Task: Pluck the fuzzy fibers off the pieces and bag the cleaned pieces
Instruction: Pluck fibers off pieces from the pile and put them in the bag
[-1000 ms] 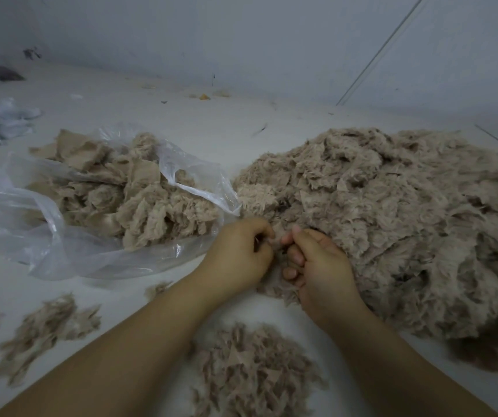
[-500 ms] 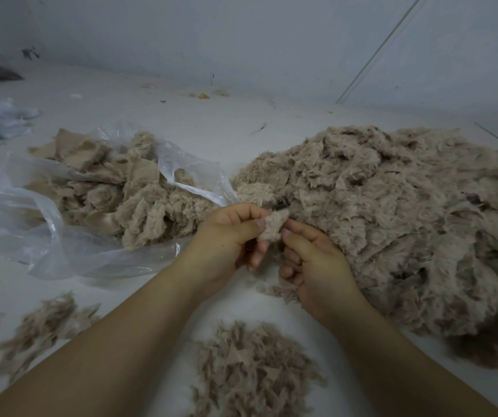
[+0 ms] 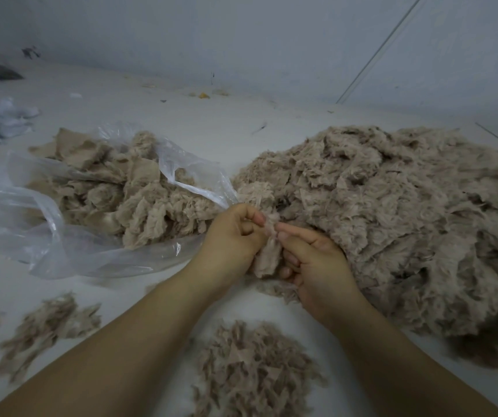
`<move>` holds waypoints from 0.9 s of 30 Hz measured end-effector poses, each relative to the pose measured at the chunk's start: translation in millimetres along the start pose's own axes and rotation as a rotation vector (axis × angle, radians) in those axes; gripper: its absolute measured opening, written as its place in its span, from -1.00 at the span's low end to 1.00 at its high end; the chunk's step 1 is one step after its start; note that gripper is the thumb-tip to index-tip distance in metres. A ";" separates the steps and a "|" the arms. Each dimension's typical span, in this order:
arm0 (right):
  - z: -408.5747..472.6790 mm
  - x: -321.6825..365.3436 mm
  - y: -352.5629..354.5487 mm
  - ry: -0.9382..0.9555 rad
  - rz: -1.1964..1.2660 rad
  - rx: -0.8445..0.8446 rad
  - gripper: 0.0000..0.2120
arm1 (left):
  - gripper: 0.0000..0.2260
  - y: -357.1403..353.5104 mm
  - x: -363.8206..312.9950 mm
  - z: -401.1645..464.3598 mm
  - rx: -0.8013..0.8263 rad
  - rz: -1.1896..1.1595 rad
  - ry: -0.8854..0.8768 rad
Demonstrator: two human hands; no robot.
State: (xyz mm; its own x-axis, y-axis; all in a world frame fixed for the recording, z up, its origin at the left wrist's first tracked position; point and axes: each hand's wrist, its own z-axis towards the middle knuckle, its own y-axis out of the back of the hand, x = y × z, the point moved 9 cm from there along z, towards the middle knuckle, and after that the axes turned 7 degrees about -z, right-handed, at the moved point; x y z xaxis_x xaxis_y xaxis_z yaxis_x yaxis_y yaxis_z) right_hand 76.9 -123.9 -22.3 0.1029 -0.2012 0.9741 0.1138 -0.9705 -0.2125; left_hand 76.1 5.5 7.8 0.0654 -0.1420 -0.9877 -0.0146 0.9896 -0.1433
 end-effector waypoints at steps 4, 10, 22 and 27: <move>0.2 0.3 0.2 0.006 0.022 0.018 -0.75 | -0.81 8.3 2.0 2.6 -0.029 -0.062 0.050; 2.4 -2.1 1.6 -0.003 0.066 0.026 -0.79 | -0.77 4.0 6.0 3.7 0.036 -0.159 0.134; 3.3 -3.0 -0.7 -0.039 0.057 0.022 -0.72 | -0.68 -27.7 -1.5 -9.5 0.340 -0.326 0.168; 1.5 -0.1 -0.4 -0.035 0.050 0.007 -0.91 | -0.72 -17.5 5.1 -4.2 0.192 -0.307 0.161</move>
State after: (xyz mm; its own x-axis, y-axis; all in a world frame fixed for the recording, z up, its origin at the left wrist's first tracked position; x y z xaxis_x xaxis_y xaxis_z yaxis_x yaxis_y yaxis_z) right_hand 78.4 -123.3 -22.4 0.1427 -0.2445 0.9591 0.1146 -0.9584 -0.2614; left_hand 72.5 -12.6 5.0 -0.1200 -0.4193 -0.8999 0.1688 0.8846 -0.4347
